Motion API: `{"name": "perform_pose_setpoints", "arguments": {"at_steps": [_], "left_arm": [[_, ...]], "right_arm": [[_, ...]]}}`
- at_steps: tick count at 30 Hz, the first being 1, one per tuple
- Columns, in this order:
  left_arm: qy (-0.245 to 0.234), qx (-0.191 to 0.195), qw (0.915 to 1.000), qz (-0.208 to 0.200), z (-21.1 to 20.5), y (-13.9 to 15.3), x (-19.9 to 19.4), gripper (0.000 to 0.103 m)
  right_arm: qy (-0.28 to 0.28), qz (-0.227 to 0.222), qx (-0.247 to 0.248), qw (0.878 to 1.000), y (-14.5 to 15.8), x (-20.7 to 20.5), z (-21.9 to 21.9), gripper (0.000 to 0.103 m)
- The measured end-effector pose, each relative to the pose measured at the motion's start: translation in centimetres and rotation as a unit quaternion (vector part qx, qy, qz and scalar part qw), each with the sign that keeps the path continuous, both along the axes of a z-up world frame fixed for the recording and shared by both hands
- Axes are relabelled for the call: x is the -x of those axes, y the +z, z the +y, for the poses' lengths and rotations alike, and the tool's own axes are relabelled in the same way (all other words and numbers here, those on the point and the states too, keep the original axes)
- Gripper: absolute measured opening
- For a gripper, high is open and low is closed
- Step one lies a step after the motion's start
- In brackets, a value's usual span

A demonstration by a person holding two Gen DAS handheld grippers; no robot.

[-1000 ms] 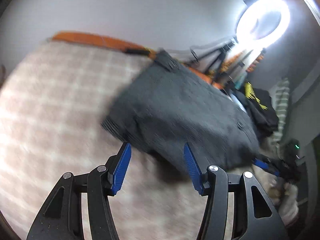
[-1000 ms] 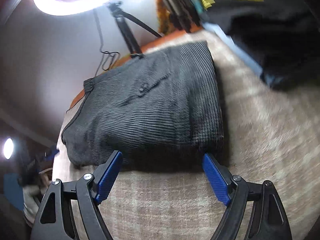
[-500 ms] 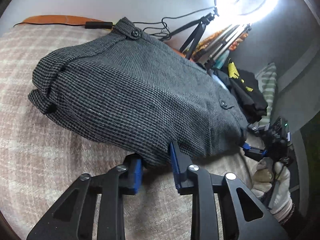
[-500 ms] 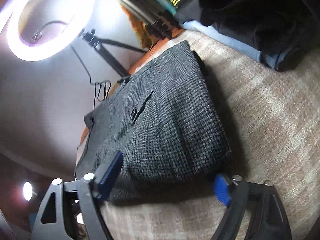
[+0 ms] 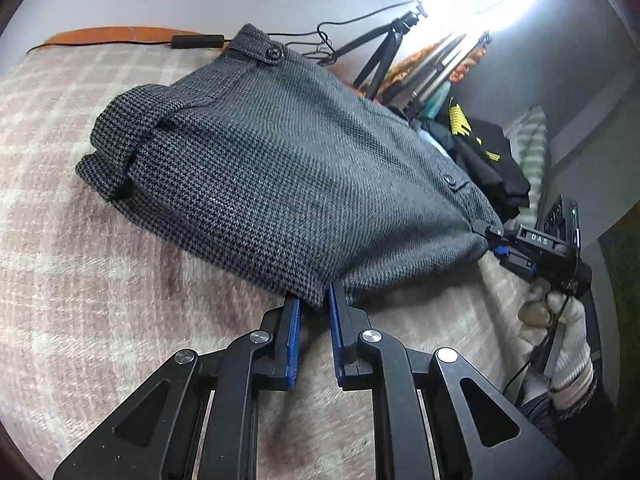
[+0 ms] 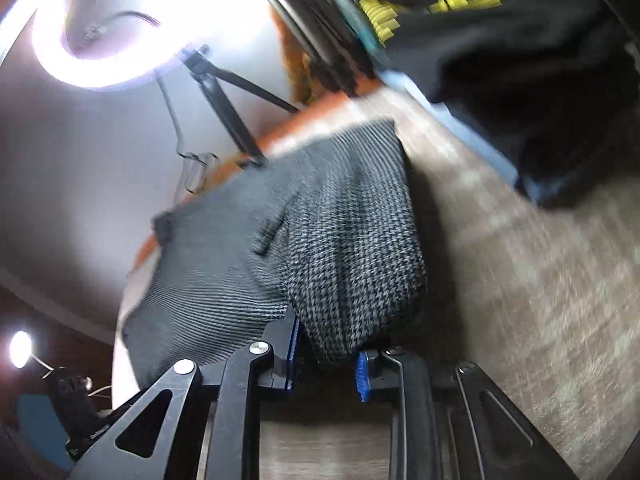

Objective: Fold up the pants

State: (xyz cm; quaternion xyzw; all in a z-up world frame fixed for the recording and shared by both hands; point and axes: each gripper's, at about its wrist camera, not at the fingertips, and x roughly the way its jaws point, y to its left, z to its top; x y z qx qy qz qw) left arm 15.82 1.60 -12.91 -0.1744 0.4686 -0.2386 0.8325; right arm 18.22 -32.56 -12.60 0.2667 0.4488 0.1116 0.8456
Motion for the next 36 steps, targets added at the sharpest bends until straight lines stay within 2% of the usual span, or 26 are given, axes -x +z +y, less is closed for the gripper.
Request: {"name": "perform_pose_setpoints", "arguments": {"at_steps": [1, 3, 4, 6, 8, 10, 12, 14, 18, 19, 23, 25, 27, 29, 31, 33, 36], "left_arm": [[0.002, -0.009, 0.9999, -0.006, 0.2, 0.4, 0.2, 0.012], [0.008, -0.021, 0.9995, -0.021, 0.8, 1.5, 0.6, 0.012], [0.013, -0.025, 0.9992, -0.028, 0.9, 1.9, 0.7, 0.012], [0.028, -0.035, 0.9973, -0.058, 1.6, 3.4, 1.0, 0.013], [0.053, -0.056, 0.9933, -0.087, 2.2, 4.7, 0.7, 0.020], [0.080, -0.078, 0.9882, -0.105, 2.9, 5.3, -0.2, 0.021], [0.096, -0.062, 0.9879, -0.105, 3.5, 5.2, -1.3, 0.021], [0.106, -0.079, 0.9856, -0.105, 3.2, 4.7, -2.5, 0.021], [0.118, -0.137, 0.9818, -0.059, 3.0, 1.2, -4.9, 0.021], [0.113, -0.139, 0.9823, -0.056, 3.2, 0.6, -5.0, 0.020], [0.094, -0.179, 0.9759, -0.081, 2.2, 0.7, -4.6, 0.020], [0.098, -0.188, 0.9741, -0.079, 2.0, 1.3, -4.4, 0.020], [0.101, -0.199, 0.9696, -0.100, 1.2, 2.7, -3.8, 0.020], [0.086, -0.187, 0.9701, -0.129, -0.1, 4.4, -3.2, 0.021], [0.057, -0.173, 0.9719, -0.149, -2.5, 5.3, -3.2, 0.031], [0.022, -0.166, 0.9735, -0.155, -5.2, 5.3, -3.3, 0.036], [-0.032, -0.150, 0.9755, -0.158, -9.4, 4.4, -3.5, 0.036]], "right_arm": [[0.006, -0.003, 0.003, 1.000, 0.2, -0.1, 0.1, 0.022], [0.014, -0.010, 0.003, 1.000, 0.8, -0.1, 0.1, 0.031], [0.013, -0.012, -0.004, 1.000, 0.9, 0.2, -0.1, 0.042], [0.010, -0.004, -0.027, 1.000, 0.6, 0.6, -0.3, 0.051], [0.004, 0.003, -0.045, 0.999, 0.0, 1.1, -0.7, 0.065], [-0.008, 0.011, -0.060, 0.998, -0.7, 1.8, -1.3, 0.067], [-0.018, 0.019, -0.078, 0.997, -1.3, 1.9, -1.8, 0.067], [-0.030, 0.022, -0.087, 0.996, -1.6, 1.8, -2.2, 0.067], [-0.036, 0.019, -0.087, 0.995, -1.7, 1.6, -2.1, 0.068], [-0.036, 0.019, -0.087, 0.995, -1.7, 1.5, -2.0, 0.069], [-0.046, 0.015, -0.096, 0.994, -1.8, 0.7, -1.9, 0.070], [-0.065, 0.019, -0.130, 0.989, -2.3, 0.6, -2.4, 0.072], [-0.080, 0.019, -0.146, 0.986, -2.5, 0.6, -2.5, 0.073], [-0.081, 0.018, -0.137, 0.987, -2.4, 0.4, -2.2, 0.071], [-0.085, 0.017, -0.124, 0.988, -2.3, 0.2, -1.9, 0.066], [-0.089, 0.014, -0.119, 0.989, -2.4, 0.2, -1.7, 0.063], [-0.095, 0.013, -0.118, 0.988, -2.3, 0.2, -1.6, 0.064]]}}
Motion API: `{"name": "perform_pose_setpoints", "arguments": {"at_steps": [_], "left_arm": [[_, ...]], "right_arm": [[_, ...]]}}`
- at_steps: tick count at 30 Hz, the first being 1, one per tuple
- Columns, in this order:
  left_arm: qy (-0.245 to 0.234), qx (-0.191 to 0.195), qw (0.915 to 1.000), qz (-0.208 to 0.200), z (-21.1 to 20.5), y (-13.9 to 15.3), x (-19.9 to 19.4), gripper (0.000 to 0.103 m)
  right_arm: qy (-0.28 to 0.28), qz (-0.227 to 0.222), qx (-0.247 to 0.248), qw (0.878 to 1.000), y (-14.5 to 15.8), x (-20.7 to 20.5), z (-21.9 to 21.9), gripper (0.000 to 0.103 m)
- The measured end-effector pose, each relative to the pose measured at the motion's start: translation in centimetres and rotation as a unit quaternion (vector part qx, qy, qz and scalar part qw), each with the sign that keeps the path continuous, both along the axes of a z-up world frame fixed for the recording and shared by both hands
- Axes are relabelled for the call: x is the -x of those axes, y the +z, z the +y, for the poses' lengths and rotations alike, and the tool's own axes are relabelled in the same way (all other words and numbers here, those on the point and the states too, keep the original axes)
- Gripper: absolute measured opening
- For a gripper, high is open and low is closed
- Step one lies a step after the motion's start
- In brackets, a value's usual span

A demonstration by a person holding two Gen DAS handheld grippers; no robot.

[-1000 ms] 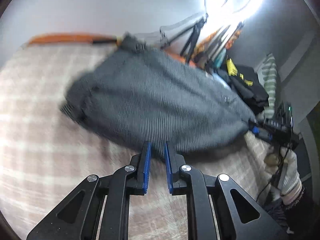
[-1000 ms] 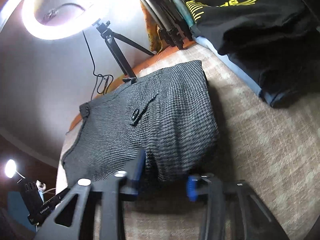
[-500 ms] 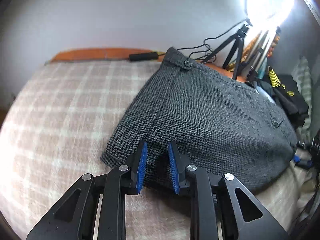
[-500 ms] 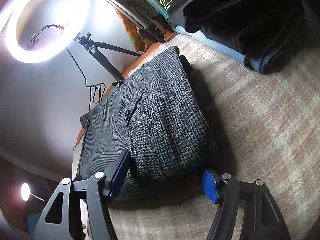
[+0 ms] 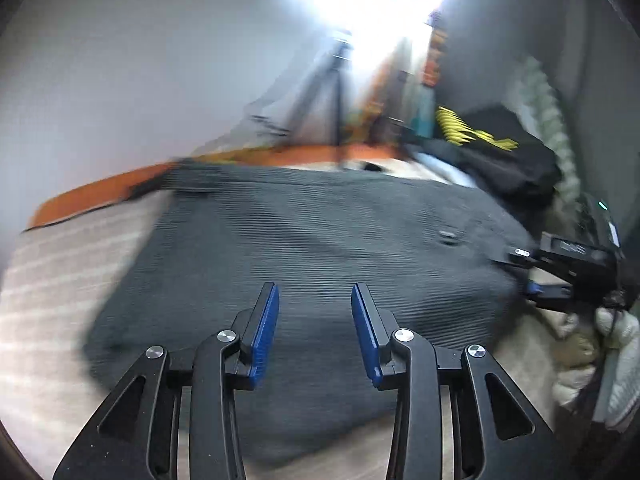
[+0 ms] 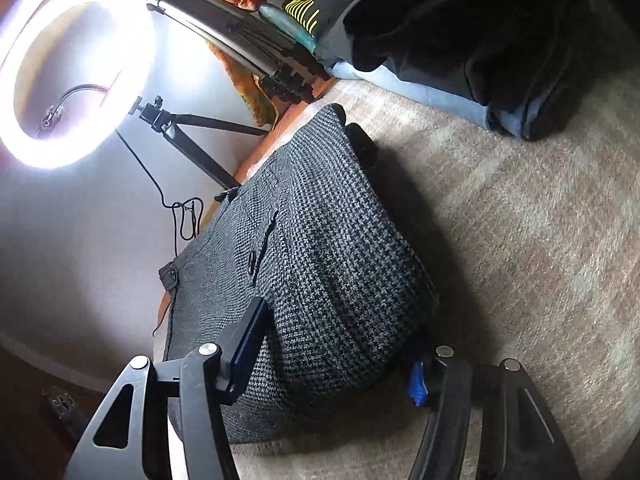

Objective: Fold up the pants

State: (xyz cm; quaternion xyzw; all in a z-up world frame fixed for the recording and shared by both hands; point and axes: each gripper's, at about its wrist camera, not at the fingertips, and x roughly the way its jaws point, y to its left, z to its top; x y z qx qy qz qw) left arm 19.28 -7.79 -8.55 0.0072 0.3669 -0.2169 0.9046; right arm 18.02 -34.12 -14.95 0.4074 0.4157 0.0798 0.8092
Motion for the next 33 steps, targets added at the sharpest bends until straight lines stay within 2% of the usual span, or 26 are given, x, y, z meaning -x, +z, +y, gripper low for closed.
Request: {"name": "perform_pose_setpoints", "arguments": {"at_steps": [4, 6, 8, 11, 13, 16, 18, 20, 24, 27, 28, 31, 33], "left_arm": [[-0.034, -0.020, 0.9992, 0.012, -4.0, -2.1, -0.3, 0.036], [-0.038, -0.040, 0.9983, 0.017, -5.0, -3.2, -0.5, 0.036], [-0.039, -0.056, 0.9975, 0.016, -5.2, -3.8, -0.5, 0.036], [-0.037, -0.054, 0.9977, 0.017, -4.9, -4.0, -0.3, 0.036], [-0.037, -0.057, 0.9975, 0.018, -4.9, -4.2, -0.2, 0.036], [-0.031, -0.054, 0.9980, 0.011, -5.0, -3.7, 0.1, 0.036], [-0.019, -0.037, 0.9991, -0.008, -5.0, -2.7, -0.1, 0.036], [-0.010, -0.041, 0.9988, -0.025, -5.2, -1.9, -0.6, 0.036], [0.005, -0.048, 0.9988, 0.003, -5.7, -2.9, -2.4, 0.036], [-0.003, -0.063, 0.9970, 0.046, -6.2, -5.1, -3.1, 0.036], [-0.005, -0.062, 0.9975, 0.035, -6.1, -5.1, -2.8, 0.036], [-0.001, -0.039, 0.9982, 0.044, -5.1, -4.4, -2.8, 0.036], [0.008, -0.006, 0.9987, 0.050, -3.3, -3.2, -2.7, 0.036]], "right_arm": [[-0.001, 0.001, -0.003, 1.000, -0.1, -0.1, -0.3, 0.064], [0.001, 0.000, 0.000, 1.000, 0.0, -0.1, -0.3, 0.060], [0.008, -0.007, 0.013, 1.000, 0.4, -0.3, -0.2, 0.042], [0.015, -0.025, 0.051, 0.998, 1.9, -0.4, 0.5, 0.030], [0.020, -0.036, 0.086, 0.995, 3.0, -0.4, 1.3, 0.027], [0.012, -0.039, 0.085, 0.996, 3.7, -0.3, 1.5, 0.025], [0.003, -0.025, 0.064, 0.998, 3.2, -0.2, 1.1, 0.025], [0.000, -0.017, 0.058, 0.998, 2.8, -0.2, 0.8, 0.025], [0.004, -0.020, 0.078, 0.997, 3.3, 0.0, 1.2, 0.024], [0.005, -0.024, 0.095, 0.995, 4.1, 0.0, 1.6, 0.023], [0.006, -0.025, 0.101, 0.995, 4.4, -0.1, 1.8, 0.023], [0.008, -0.031, 0.134, 0.990, 5.2, -0.2, 2.6, 0.021], [0.013, -0.033, 0.152, 0.988, 5.8, -0.3, 3.2, 0.020]]}}
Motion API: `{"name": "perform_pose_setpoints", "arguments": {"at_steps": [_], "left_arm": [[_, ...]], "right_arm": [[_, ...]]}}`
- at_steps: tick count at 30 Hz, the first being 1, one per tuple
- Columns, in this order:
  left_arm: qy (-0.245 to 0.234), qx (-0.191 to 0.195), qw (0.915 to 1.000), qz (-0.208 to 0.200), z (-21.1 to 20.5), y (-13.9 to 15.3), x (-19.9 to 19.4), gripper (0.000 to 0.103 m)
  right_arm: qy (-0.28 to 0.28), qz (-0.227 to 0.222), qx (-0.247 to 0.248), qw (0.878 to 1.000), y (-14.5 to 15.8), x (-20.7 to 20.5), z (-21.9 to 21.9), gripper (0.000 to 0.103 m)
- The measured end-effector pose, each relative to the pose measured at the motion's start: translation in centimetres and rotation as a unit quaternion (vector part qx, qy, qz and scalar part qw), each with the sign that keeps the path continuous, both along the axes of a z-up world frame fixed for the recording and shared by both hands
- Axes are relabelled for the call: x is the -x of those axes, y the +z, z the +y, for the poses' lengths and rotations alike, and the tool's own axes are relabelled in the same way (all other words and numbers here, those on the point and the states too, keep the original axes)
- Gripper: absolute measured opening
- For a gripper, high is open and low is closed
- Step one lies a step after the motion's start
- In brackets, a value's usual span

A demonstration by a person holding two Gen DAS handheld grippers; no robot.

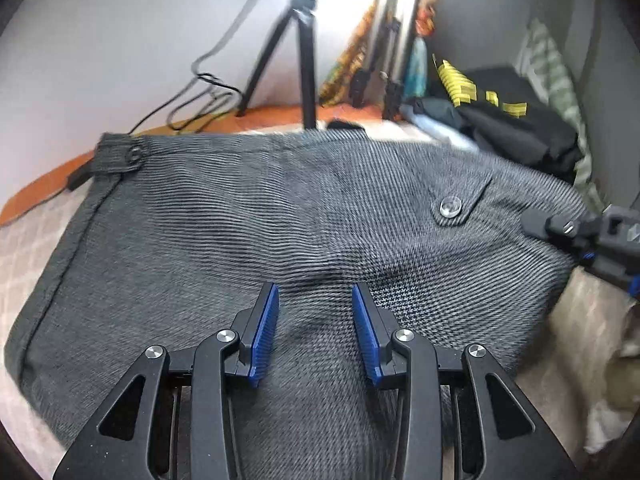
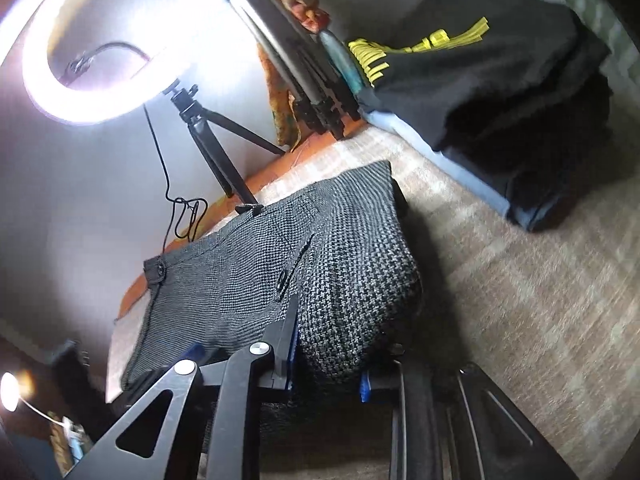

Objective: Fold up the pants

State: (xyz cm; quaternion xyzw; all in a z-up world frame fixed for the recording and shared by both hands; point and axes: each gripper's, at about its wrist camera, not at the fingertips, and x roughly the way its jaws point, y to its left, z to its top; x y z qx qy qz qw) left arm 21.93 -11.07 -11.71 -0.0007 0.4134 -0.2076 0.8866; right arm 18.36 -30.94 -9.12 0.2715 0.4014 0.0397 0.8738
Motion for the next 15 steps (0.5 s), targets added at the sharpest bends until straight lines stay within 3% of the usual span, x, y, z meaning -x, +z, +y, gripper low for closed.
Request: {"name": "perform_pose_setpoints", "arguments": {"at_steps": [4, 8, 11, 15], "left_arm": [[0.038, 0.051, 0.9976, -0.028, 5.3, 3.6, 1.0, 0.036], [0.091, 0.073, 0.9918, -0.054, 11.5, 5.9, 2.0, 0.041], [0.138, 0.092, 0.9843, -0.060, 16.2, 6.4, 2.7, 0.041], [0.198, 0.108, 0.9722, -0.063, 21.6, 6.3, 3.3, 0.041]], "right_arm": [[0.024, -0.023, 0.071, 0.997, 2.3, -0.3, 1.9, 0.018], [0.051, -0.038, 0.131, 0.989, 4.4, -1.0, 4.1, 0.017], [0.075, -0.059, 0.179, 0.979, 6.5, -1.6, 6.5, 0.015], [0.126, -0.092, 0.254, 0.955, 8.8, -2.6, 12.5, 0.015]]}}
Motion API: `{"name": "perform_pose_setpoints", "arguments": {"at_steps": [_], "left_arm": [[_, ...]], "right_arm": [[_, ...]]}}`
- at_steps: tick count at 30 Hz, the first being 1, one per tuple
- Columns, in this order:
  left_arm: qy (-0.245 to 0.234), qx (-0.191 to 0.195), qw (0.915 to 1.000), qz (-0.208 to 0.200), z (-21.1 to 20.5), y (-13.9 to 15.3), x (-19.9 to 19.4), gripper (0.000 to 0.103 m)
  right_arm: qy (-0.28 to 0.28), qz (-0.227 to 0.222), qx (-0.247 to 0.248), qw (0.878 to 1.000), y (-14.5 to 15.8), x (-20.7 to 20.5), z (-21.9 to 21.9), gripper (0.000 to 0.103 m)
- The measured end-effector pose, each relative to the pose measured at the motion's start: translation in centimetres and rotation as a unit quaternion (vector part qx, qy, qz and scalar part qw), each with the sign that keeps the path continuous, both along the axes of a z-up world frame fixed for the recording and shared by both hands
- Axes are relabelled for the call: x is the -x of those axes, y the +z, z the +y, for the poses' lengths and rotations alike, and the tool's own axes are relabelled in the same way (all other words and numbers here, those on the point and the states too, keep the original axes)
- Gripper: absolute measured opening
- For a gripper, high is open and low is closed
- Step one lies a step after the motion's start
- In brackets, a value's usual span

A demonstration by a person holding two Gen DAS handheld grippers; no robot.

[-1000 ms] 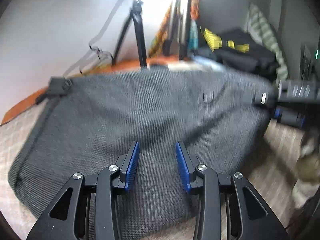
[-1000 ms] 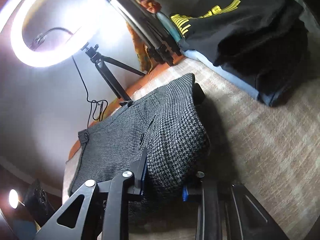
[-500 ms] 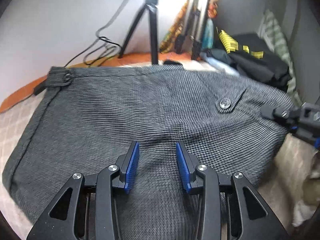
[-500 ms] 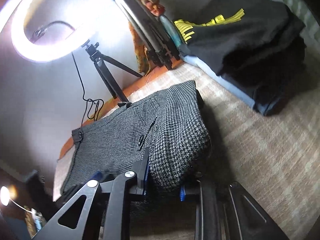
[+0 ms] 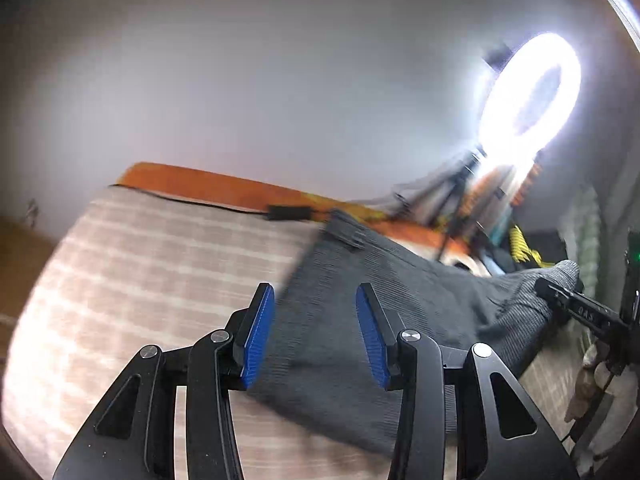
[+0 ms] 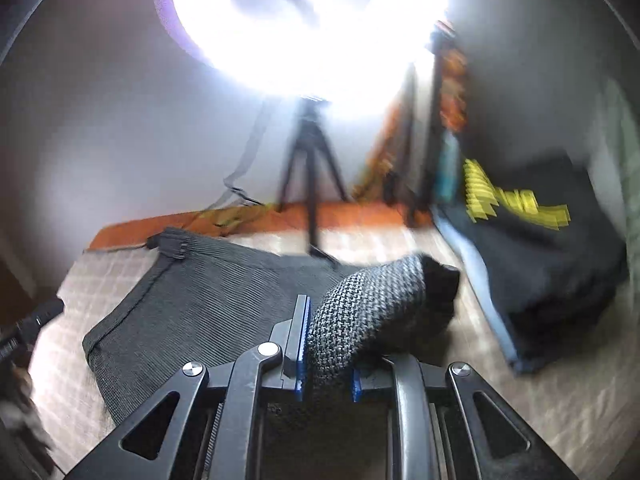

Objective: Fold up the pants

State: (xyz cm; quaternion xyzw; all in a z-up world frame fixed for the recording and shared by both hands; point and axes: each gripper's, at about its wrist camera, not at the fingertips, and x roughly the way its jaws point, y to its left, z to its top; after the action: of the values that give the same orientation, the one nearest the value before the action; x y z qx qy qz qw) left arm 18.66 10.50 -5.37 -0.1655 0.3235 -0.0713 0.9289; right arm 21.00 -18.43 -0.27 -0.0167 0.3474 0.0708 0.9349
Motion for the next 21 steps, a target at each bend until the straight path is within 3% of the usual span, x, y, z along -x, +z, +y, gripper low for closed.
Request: {"name": "perform_pose_setpoints", "arguments": {"at_steps": [6, 9, 12, 17, 21], "left_arm": [[0.072, 0.028, 0.9969, -0.016, 6.3, 0.7, 1.2, 0.041], [0.096, 0.052, 0.9938, -0.021, 8.4, 0.8, 1.9, 0.041], [0.103, 0.061, 0.9926, -0.022, 9.4, 0.8, 2.3, 0.041], [0.107, 0.049, 0.9930, -0.015, 9.3, 0.3, 2.1, 0.041], [0.109, 0.045, 0.9929, -0.015, 9.8, 0.1, 2.1, 0.041]], "right_arm": [[0.091, -0.014, 0.097, 0.991, -0.1, -0.9, 10.9, 0.010], [0.144, -0.007, 0.145, 0.979, -2.0, -1.0, 16.7, 0.010], [0.193, 0.000, 0.207, 0.959, -5.4, -0.6, 22.3, 0.009], [0.237, 0.003, 0.263, 0.935, -9.0, 0.5, 27.0, 0.008], [0.249, -0.012, 0.271, 0.930, -9.1, 1.0, 27.6, 0.008]]}}
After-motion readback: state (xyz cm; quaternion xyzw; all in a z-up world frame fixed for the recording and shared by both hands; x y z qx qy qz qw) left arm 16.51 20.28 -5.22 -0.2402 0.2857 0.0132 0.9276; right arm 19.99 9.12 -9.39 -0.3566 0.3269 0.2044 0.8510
